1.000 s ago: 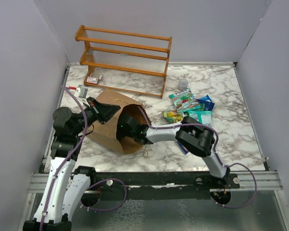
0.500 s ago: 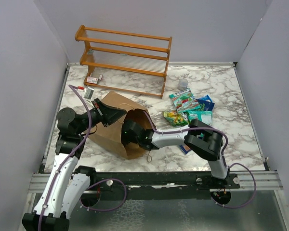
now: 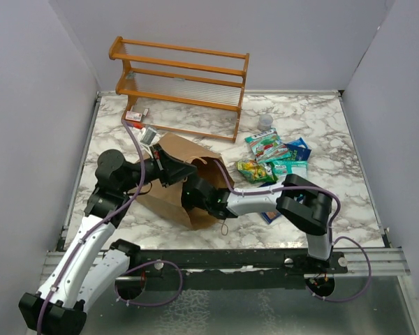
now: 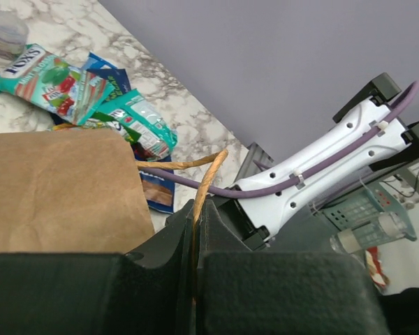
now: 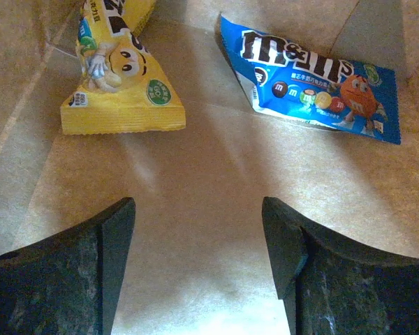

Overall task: Take the snacks out of the paper bag
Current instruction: Take out the snack from the paper bag.

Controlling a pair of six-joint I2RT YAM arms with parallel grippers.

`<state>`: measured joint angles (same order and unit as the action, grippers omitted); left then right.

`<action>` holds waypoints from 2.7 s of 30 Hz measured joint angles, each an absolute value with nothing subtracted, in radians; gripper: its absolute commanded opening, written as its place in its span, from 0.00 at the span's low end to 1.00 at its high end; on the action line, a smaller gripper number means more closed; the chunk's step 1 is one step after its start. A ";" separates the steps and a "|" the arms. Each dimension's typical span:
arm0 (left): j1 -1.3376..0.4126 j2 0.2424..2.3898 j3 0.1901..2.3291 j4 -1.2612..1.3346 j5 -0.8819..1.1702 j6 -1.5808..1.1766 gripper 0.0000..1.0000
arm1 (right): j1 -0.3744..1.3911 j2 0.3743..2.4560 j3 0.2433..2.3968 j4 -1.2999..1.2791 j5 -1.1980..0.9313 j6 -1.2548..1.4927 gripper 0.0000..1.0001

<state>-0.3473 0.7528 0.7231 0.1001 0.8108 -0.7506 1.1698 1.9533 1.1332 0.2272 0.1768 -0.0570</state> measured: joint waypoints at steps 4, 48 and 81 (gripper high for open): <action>-0.347 0.714 0.752 -0.005 0.756 -0.672 0.00 | 1.170 1.937 1.102 0.228 0.179 -0.089 0.69; -0.347 0.614 0.854 -0.276 0.525 -0.429 0.00 | 1.170 1.978 1.076 0.345 0.140 -0.533 0.48; -0.347 0.591 0.845 -0.249 0.623 -0.398 0.00 | 1.184 2.239 1.378 0.401 0.103 -0.968 0.63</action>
<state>-0.3473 0.5915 0.8448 -0.2489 0.6228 -0.3981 1.1839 2.2395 1.3781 0.4011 0.1032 -0.9684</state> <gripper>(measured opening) 0.019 0.565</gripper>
